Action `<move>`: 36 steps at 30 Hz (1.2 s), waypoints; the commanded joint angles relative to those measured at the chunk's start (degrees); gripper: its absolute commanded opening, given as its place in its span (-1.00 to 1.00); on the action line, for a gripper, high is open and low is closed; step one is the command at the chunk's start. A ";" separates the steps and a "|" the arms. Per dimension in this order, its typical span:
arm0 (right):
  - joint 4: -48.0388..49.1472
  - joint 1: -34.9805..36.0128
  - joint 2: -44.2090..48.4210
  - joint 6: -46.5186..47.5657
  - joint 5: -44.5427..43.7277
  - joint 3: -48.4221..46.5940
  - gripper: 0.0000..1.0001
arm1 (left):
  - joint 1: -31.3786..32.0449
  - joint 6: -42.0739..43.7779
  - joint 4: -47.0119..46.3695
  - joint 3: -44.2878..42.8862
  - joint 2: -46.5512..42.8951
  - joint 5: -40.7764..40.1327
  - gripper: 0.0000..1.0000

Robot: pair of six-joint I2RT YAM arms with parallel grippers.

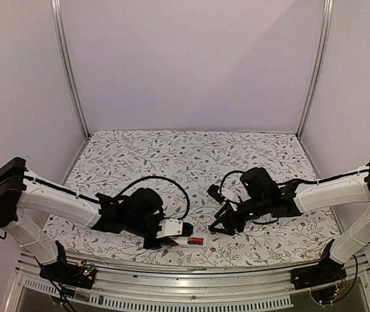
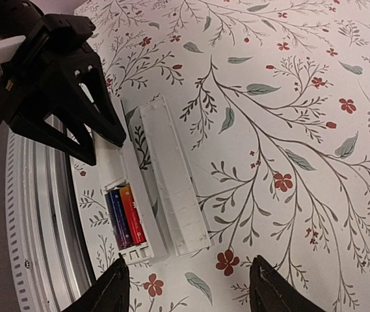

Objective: Load the batteries into the remote control
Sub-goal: Pick up the remote control without the battery cover from the corner of the board, then place the remote control without the battery cover at the center of the board.

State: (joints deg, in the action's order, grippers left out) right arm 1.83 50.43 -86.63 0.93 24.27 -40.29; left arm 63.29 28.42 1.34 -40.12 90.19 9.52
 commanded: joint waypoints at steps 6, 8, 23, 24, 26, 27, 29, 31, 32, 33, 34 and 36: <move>0.14 -0.42 0.51 1.33 -1.12 -0.69 0.23 | -0.08 -3.00 1.40 3.40 -5.57 -1.82 -0.78; 0.03 -0.42 0.43 1.36 -1.16 -0.91 0.23 | -1.12 -3.70 1.51 3.49 -6.80 -3.43 -0.78; 2.42 5.18 -7.87 12.63 -3.94 -5.27 0.37 | -16.16 -7.75 -0.39 4.11 -5.29 -10.12 -0.72; 2.25 5.70 -9.12 13.64 -4.58 -5.91 0.39 | -17.13 -8.12 -0.39 3.81 -4.50 -9.98 -0.72; 2.22 6.51 -11.36 14.82 -5.14 -7.20 0.48 | -18.69 -8.53 -0.40 3.28 -2.91 -8.65 -0.71; 2.28 6.78 -12.36 15.37 -5.07 -8.00 0.52 | -19.14 -8.65 -0.46 2.92 -2.31 -8.56 -0.71; 2.23 7.39 -14.19 16.26 -5.34 -9.23 0.54 | -19.63 -8.73 -0.40 2.81 -1.51 -8.19 -0.68; 1.86 8.01 -15.64 17.28 -5.83 -10.32 0.53 | -19.69 -8.72 -2.57 3.22 -1.62 -7.05 -0.52; 1.44 8.22 -16.19 17.63 -6.07 -10.78 0.52 | -19.63 -8.73 -2.65 3.55 -1.93 -6.39 -0.38; 0.85 8.34 -17.04 17.88 -6.21 -11.19 0.49 | -19.56 -8.66 -2.66 3.96 -2.62 -5.79 -0.24; 0.40 8.36 -17.50 17.91 -6.38 -11.36 0.46 | -19.48 -8.57 -2.66 4.31 -3.54 -5.40 -0.12; -0.06 8.36 -17.48 17.67 -6.35 -11.01 0.41 | -19.47 -8.43 -2.66 5.05 -5.78 -4.91 0.14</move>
State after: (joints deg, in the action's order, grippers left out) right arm 3.70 58.39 -102.87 17.17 19.35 -50.46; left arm 44.23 19.81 0.21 -36.18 87.77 2.24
